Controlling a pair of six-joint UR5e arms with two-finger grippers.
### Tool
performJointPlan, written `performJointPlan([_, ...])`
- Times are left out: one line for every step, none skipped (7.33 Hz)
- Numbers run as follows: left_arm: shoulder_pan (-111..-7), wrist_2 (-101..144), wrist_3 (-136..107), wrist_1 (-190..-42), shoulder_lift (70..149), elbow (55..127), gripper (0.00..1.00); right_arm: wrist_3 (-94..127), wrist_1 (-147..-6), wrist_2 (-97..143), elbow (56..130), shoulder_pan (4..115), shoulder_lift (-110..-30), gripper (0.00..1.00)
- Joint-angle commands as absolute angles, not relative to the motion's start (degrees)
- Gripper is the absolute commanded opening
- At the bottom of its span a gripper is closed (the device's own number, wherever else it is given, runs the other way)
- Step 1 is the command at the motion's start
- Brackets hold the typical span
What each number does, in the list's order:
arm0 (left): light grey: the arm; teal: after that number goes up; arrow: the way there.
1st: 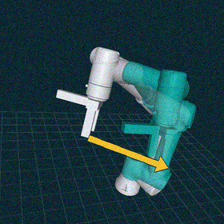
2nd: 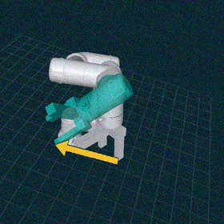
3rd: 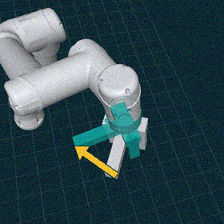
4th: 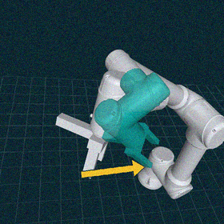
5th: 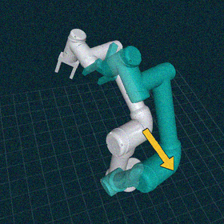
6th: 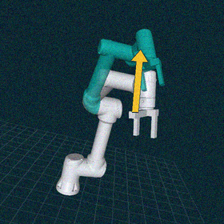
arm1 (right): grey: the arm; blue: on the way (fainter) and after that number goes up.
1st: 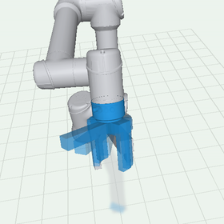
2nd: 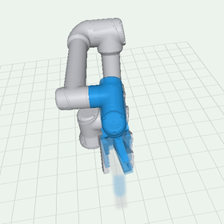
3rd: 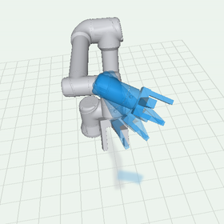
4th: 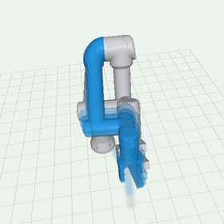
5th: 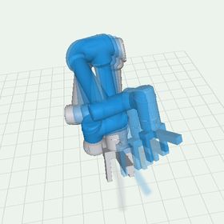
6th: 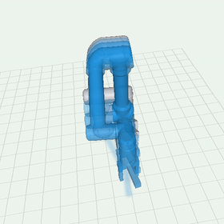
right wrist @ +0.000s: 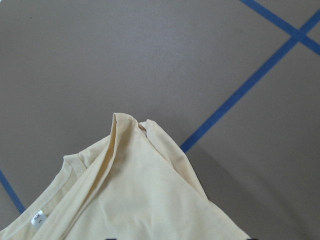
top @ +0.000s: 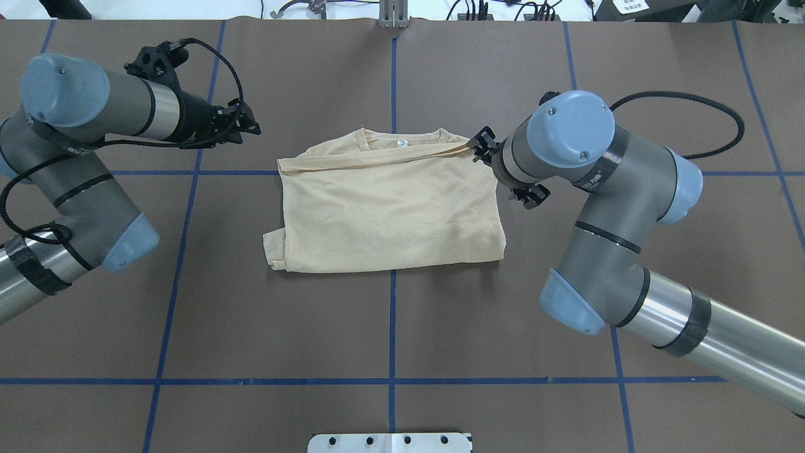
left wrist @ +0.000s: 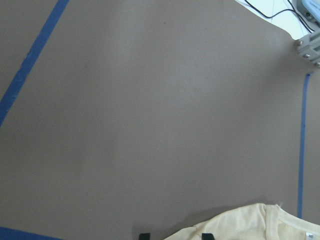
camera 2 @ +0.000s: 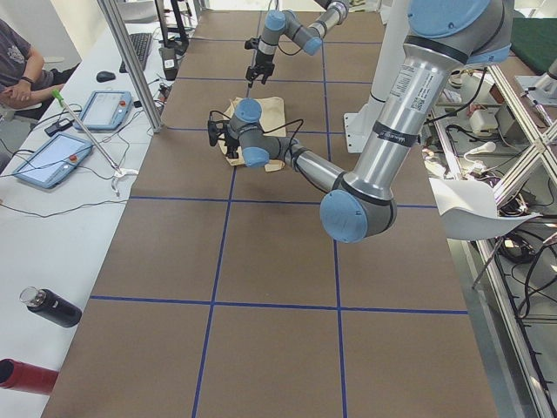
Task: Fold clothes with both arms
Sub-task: 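Lower the right gripper to the shirt's side edge nearest it and grasp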
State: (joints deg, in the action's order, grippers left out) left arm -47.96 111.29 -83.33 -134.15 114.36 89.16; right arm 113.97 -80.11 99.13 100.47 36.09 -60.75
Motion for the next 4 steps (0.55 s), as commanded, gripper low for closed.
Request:
performJointPlan([-47.9, 111.0, -83.15, -134.21, 112.77, 90.26, 0.47, 120.31, -77.08, 95.56, 101.25, 31.22, -64.15, 0.96])
performJointPlan([-47.9, 109.18, -83.14, -134.21, 112.59, 90.79, 0.47, 123.19, -76.99, 95.97, 101.34, 30.07, -65.03, 0.94])
performJointPlan([-47.64, 106.99, -83.14, -134.03, 112.41, 90.79, 0.47, 123.57, -76.99, 95.63, 101.42, 28.75, -66.34, 0.94])
performJointPlan([-47.64, 106.7, -83.14, -134.03, 112.41, 90.79, 0.47, 125.05, -76.91, 95.1, 101.34, 27.87, -68.1, 0.93])
